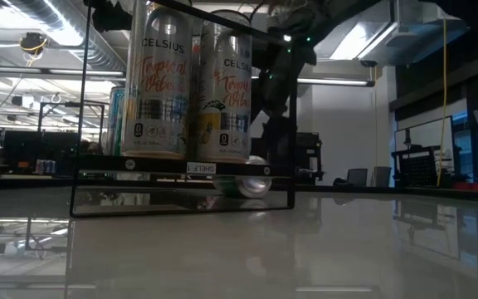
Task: Place canned beverage on shelf
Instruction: Put the green soda can on the shelf aligned with the other green soda can
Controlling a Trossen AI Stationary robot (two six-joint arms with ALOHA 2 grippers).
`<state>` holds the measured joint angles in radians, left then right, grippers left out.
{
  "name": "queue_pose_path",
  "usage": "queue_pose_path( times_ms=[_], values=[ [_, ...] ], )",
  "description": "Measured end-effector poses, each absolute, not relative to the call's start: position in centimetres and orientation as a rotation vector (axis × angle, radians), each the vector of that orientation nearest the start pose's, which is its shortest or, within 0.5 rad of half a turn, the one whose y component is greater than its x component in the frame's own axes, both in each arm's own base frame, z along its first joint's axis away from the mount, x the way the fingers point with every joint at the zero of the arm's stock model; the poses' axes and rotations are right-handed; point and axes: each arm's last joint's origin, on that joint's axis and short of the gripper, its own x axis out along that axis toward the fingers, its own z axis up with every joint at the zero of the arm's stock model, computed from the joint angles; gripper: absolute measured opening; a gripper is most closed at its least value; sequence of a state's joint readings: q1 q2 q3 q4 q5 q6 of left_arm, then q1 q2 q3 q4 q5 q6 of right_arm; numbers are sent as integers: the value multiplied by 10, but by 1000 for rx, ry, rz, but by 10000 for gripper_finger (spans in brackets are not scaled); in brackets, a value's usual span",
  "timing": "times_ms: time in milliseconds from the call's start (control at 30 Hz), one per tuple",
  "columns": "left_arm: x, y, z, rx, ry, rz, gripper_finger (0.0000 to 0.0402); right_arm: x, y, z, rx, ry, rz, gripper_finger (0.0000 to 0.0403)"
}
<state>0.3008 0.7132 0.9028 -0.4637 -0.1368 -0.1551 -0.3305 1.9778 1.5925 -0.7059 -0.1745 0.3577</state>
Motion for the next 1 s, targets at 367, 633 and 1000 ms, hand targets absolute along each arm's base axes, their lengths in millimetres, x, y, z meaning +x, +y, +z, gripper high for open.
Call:
queue_pose_path(
  times_ms=[367,633,1000],
  values=[
    [135,46,355,-174,242,455,383,411,-123,196,673,1072,-300,367],
    [135,46,355,-174,245,456,383,413,-117,195,619,1071,-344,367],
    [135,46,354,-175,253,456,383,419,-116,164,622,1152,-363,367]
  ],
)
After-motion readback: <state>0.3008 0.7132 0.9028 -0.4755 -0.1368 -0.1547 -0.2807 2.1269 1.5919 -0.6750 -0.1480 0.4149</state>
